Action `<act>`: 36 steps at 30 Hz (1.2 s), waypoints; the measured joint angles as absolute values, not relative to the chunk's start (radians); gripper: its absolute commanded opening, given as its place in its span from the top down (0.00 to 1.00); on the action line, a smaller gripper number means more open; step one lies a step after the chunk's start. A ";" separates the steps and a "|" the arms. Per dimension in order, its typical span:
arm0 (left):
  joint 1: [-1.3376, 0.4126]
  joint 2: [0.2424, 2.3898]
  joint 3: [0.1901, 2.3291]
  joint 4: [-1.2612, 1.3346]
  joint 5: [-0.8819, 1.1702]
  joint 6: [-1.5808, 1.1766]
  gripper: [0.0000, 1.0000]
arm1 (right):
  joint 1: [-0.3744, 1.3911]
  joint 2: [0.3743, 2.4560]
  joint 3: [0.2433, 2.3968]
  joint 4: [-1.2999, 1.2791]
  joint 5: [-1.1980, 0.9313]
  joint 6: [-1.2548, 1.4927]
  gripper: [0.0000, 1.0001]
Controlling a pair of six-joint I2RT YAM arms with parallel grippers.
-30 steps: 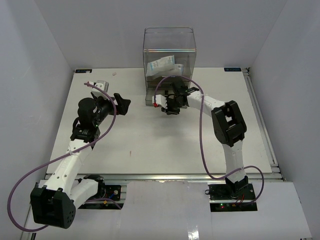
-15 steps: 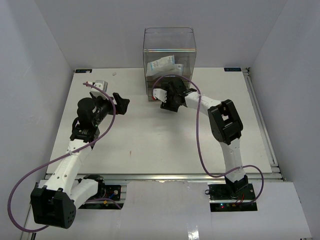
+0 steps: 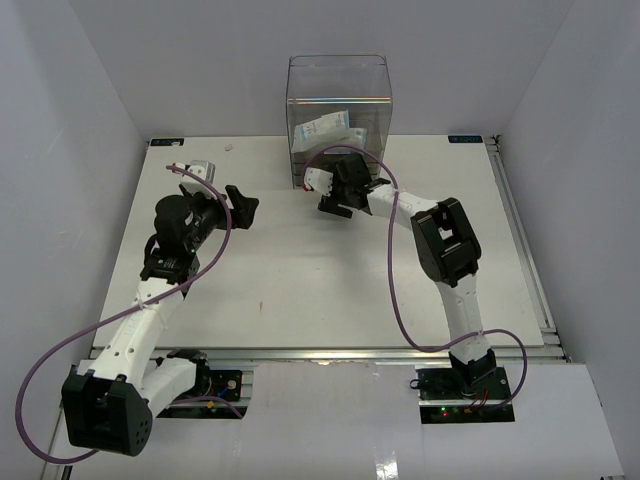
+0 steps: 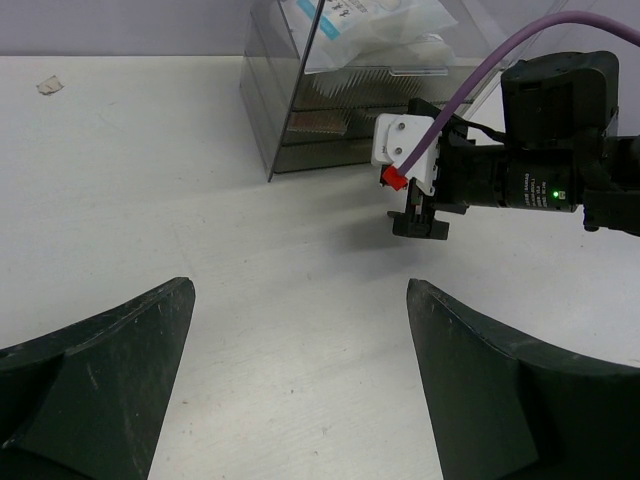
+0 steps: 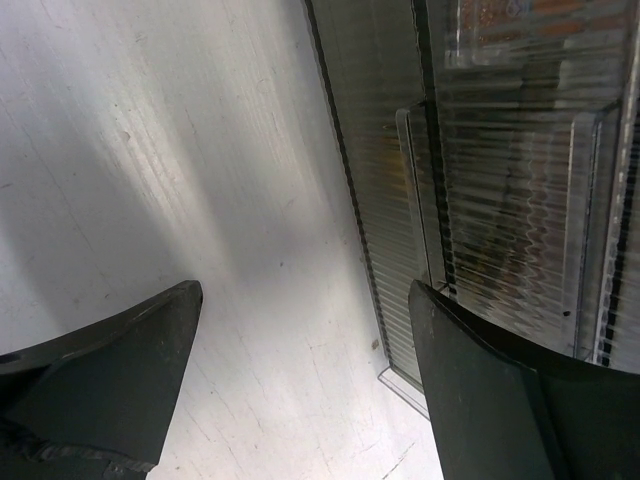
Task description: Organize the makeup
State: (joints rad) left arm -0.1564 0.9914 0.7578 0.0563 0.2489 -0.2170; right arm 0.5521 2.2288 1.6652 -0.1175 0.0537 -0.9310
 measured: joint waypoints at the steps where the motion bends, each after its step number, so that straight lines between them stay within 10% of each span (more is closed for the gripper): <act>1: -0.155 0.992 0.758 0.056 0.249 -0.217 0.02 | 0.552 2.229 1.660 -0.109 0.054 -0.930 0.10; 19: -0.152 1.005 0.757 0.091 0.357 -0.225 0.02 | 0.514 1.722 1.348 -0.273 -0.243 -0.639 0.10; 36: -0.174 1.007 0.732 0.117 0.515 -0.242 0.02 | -0.172 1.215 1.031 -0.292 -0.636 -0.200 0.10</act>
State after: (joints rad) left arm -0.1743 1.0068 0.7322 0.1170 0.5149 -0.2416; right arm -0.1719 1.2146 1.0306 -0.2924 -0.6363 -0.1998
